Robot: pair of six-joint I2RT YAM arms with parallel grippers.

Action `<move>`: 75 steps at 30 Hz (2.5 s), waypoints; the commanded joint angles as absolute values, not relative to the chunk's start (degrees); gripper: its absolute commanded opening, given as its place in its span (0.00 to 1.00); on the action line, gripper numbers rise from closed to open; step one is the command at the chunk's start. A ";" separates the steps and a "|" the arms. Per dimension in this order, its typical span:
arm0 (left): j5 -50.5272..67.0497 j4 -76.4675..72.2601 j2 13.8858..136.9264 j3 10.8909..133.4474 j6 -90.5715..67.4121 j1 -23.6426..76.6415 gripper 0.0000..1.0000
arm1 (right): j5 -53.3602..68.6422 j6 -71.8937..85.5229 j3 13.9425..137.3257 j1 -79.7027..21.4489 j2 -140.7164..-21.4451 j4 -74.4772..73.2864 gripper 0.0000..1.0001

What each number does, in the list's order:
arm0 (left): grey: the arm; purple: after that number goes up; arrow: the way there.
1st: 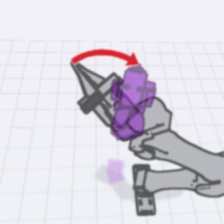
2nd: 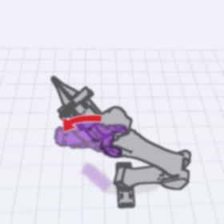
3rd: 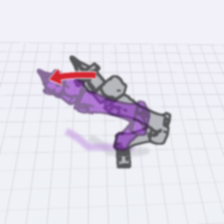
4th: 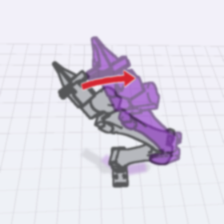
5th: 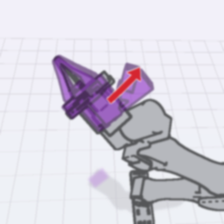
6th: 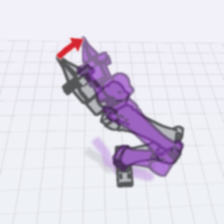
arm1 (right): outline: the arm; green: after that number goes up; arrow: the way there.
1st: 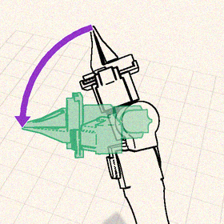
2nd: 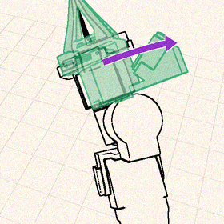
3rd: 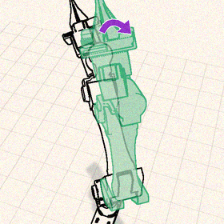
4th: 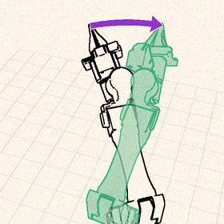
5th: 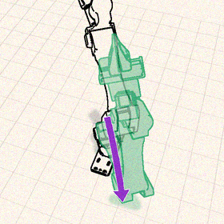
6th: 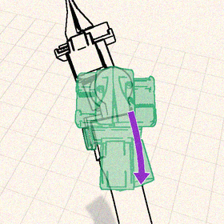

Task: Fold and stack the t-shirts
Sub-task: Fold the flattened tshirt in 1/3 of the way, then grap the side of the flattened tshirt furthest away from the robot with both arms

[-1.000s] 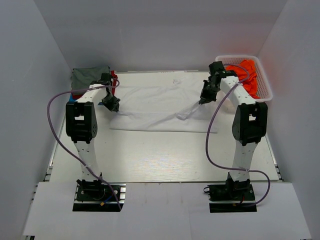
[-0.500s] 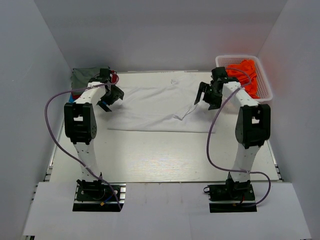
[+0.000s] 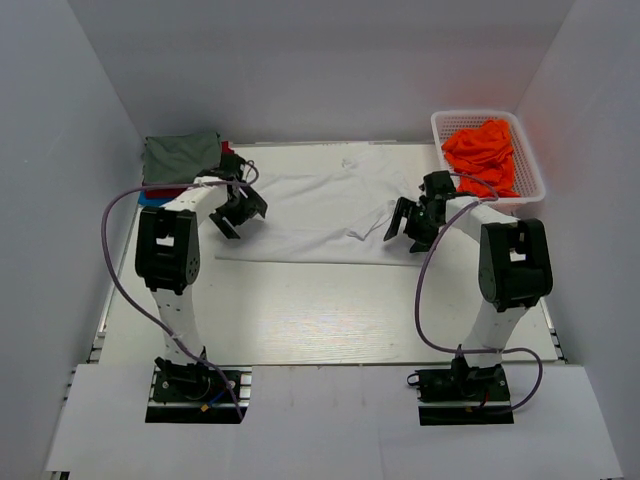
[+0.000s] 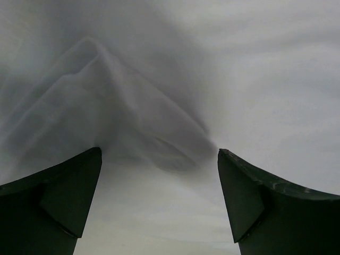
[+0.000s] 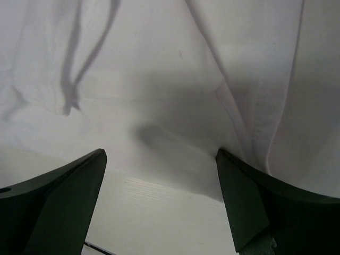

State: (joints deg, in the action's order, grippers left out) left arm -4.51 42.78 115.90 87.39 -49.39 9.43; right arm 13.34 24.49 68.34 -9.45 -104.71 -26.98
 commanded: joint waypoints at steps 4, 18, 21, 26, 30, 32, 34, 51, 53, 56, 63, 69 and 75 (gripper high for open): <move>-5.44 40.96 112.33 75.70 -49.92 9.84 1.00 | 12.22 29.00 56.03 -7.56 -102.14 -24.25 0.90; -2.45 50.17 86.15 56.06 -49.05 13.10 1.00 | 6.32 33.41 43.32 -9.48 -70.68 -40.07 0.90; -6.59 51.50 81.76 61.77 -47.47 13.10 1.00 | 9.47 30.68 49.03 -12.12 -70.75 -40.87 0.90; -13.27 53.53 80.95 67.93 -45.27 11.61 1.00 | 15.64 31.64 51.51 -20.82 -73.73 -34.82 0.90; -14.07 53.00 81.56 68.73 -44.56 11.60 1.00 | 16.26 32.87 51.94 -26.10 -79.70 -30.94 0.90; -14.06 53.00 82.61 69.26 -44.56 11.60 1.00 | 16.26 32.70 52.29 -28.29 -82.08 -29.45 0.90; -13.36 54.92 83.14 69.78 -44.56 11.60 1.00 | 15.39 32.52 54.31 -29.53 -84.98 -29.97 0.90; -18.81 61.96 78.84 70.40 -46.14 11.60 1.00 | 19.50 34.62 64.77 -34.19 -98.00 -16.09 0.90; -18.81 62.58 78.84 71.10 -46.14 11.60 1.00 | 19.60 35.15 68.70 -34.54 -99.39 -16.08 0.90; -19.42 62.58 78.84 72.16 -46.14 11.60 1.00 | 18.81 34.02 74.50 -34.72 -101.68 -20.20 0.90; -20.48 59.51 84.01 75.40 -46.14 11.07 1.00 | 6.09 27.86 84.01 -33.49 -104.76 -28.47 0.90; -16.35 50.28 95.26 79.79 -45.44 7.13 1.00 | -5.00 25.32 95.06 -27.61 -111.16 -38.13 0.90; -16.35 49.66 107.03 84.81 -44.82 6.59 0.91 | -8.18 21.10 101.77 -22.94 -116.19 -36.66 0.90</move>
State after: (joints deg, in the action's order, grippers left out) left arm -16.88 51.37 104.97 81.71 -45.30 6.63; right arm -4.27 24.97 98.63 -24.51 -114.87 -35.11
